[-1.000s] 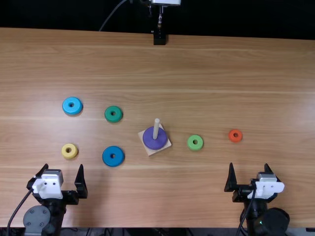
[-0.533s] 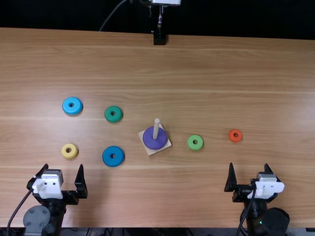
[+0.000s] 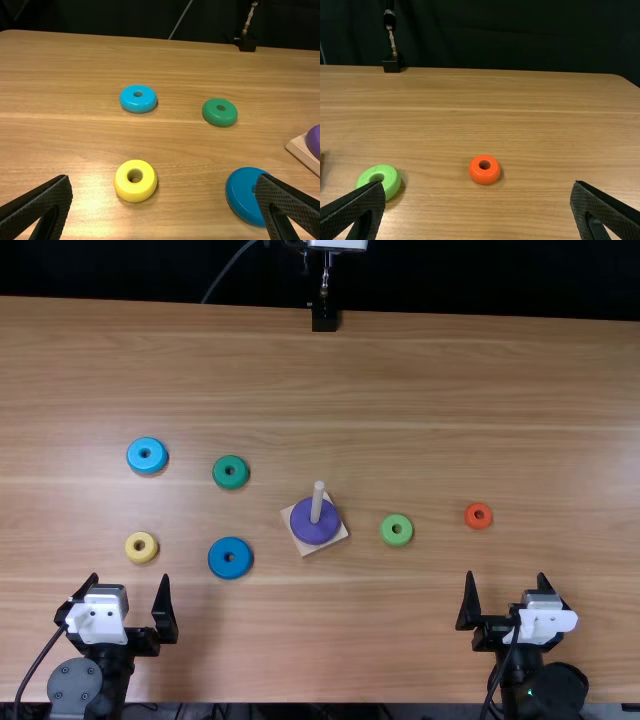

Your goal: Build the Hanoi tower: stack the rings onto the peg from bottom to top in this color order: purple, dark blue, light blue, dark green, light green, yellow, orange.

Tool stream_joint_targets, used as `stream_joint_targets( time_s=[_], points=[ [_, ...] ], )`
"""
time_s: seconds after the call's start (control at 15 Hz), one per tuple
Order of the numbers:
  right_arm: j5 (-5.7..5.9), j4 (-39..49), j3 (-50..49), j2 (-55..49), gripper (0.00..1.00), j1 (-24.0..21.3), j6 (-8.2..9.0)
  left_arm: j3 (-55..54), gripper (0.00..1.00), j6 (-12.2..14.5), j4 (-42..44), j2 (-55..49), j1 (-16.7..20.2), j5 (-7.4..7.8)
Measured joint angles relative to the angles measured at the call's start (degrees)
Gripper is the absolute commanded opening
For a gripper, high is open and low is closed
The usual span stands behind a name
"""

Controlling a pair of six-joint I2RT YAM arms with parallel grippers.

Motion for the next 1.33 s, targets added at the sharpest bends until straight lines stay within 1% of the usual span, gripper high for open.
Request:
stream_joint_targets(
  time_s=[0.13, 0.27, 0.47, 0.6, 0.73, 0.8, 0.93, 1.0, 1.13, 1.2, 1.33],
  points=[
    [0.0, 0.0, 0.0, 0.0, 1.0, 0.0, -0.02, 0.6, 1.0, 0.0, 0.5, 0.0, 0.0, -0.02],
    [-0.02, 0.0, 0.0, 0.0, 1.0, 0.0, -0.02, 2.1, 1.0, 0.0, -0.8, 1.3, 0.0, -0.07],
    [0.0, -0.2, 0.0, 0.0, 1.0, 0.0, -0.02, 12.1, 1.0, 0.0, -1.1, 9.2, 0.0, -0.07],
    [0.02, -0.2, 0.1, 0.0, 1.0, 0.0, -0.04, 21.8, 1.0, 0.0, -1.2, 15.0, 0.0, -0.07],
    [0.0, -0.2, 0.0, 0.0, 1.0, 0.0, -0.02, 29.0, 1.0, 0.0, -2.1, 20.4, 0.0, 0.0],
    [-0.02, -0.2, 0.0, 0.0, 1.0, 0.0, -0.04, 32.5, 1.0, 0.0, -5.0, 24.2, 0.0, 0.02],
    [0.0, -0.2, 0.0, 0.0, 1.0, 0.0, -0.02, 40.0, 1.0, 0.3, -15.8, 33.4, 0.0, 0.44],
    [0.0, -0.2, 0.0, 0.0, 1.0, 0.0, -0.04, 44.3, 1.0, 1.0, -22.8, 39.3, 0.0, 0.81],
    [0.0, -0.2, 0.0, 0.0, 1.0, 0.0, -0.04, 52.3, 1.0, 2.7, -30.8, 48.1, 0.0, 1.62],
    [-0.02, -0.2, 0.0, 0.0, 1.0, 0.0, -0.04, 55.1, 1.0, 3.1, -32.9, 50.8, 0.0, 2.62],
    [0.0, -0.1, 0.0, 0.0, 1.0, 0.0, -0.02, 58.0, 1.0, 3.5, -35.1, 56.2, 0.0, 5.9]
  ],
)
